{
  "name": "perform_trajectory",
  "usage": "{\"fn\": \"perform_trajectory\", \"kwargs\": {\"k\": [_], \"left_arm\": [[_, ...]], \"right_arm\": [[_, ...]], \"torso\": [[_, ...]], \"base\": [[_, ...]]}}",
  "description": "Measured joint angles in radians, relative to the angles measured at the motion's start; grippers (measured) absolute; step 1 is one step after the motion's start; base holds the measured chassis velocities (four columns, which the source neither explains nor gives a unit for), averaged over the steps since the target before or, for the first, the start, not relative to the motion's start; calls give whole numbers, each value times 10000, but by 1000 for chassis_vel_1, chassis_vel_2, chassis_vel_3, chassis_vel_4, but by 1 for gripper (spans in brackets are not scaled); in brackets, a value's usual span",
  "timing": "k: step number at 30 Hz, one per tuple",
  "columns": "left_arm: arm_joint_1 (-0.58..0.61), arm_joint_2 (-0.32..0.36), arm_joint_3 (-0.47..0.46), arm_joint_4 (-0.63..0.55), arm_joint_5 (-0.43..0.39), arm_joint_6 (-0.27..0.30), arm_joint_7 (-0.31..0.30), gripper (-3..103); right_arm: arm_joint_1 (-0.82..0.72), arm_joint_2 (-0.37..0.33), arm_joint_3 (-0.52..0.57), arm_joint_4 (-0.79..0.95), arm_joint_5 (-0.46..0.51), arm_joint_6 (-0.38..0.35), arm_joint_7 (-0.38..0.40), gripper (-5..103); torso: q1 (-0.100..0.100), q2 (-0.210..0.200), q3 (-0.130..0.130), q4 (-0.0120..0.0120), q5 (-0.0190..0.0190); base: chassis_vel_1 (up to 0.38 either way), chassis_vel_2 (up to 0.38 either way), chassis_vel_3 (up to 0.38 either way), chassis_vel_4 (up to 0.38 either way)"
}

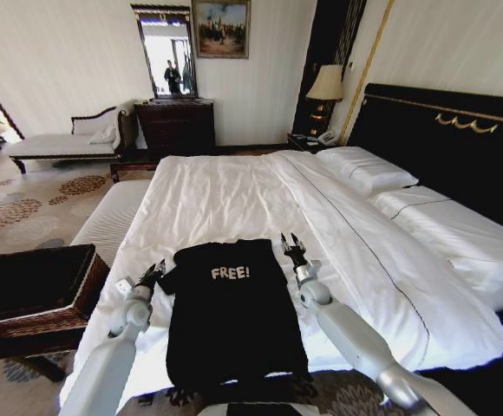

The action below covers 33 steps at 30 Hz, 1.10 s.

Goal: Fold the clothes on the bed and place them into the basket.

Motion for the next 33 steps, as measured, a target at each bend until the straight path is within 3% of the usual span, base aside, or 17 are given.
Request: {"fn": "perform_trajectory", "kwargs": {"k": [1, 2, 4, 6, 9, 12, 24, 33], "left_arm": [[0, 0, 0, 0, 0, 0, 0, 62], [417, -112, -145, -269, 164, 93, -16, 68], [1051, -309, -365, -611, 438, -52, 480, 78], [1211, -372, -445, -718, 482, -111, 658, 78], [1840, -867, -901, -1371, 551, -455, 1439, 94], [1989, -1217, -1082, -1767, 554, -617, 1577, 99], [2243, -1738, -1057, -2494, 871, -767, 1525, 100], [2222, -1672, -1058, -2676, 705, -745, 1344, 100]], "right_arm": [[0, 0, 0, 0, 0, 0, 0, 61], [-529, -103, 229, 920, 1016, -474, 365, 66], [-1093, -133, 476, 1752, 1967, -980, 631, 78], [-1171, -105, 486, 1841, 2136, -1063, 647, 78], [-1276, 221, 492, 1930, 3175, -1434, 740, 94], [-1280, 430, 489, 1957, 3586, -1581, 849, 99], [-1247, 1290, 342, 1527, 3522, -1663, 867, 103], [-1279, 1427, 249, 1332, 3252, -1619, 862, 93]], "torso": [[0, 0, 0, 0, 0], [-1, 1, 0, 4, 4], [-2, 1, -2, -11, -7], [-2, 1, -1, -11, -5], [-1, 1, -1, 0, 2], [-1, -1, 1, -3, 3], [2, -2, 1, -5, 1], [2, -1, 1, -5, 1]], "base": [[0, 0, 0, 0], [0, 0, 0, 0], [0, 0, 0, 0], [0, 0, 0, 0], [0, 0, 0, 0], [0, 0, 0, 0], [0, 0, 0, 0], [0, 0, 0, 0]]}}
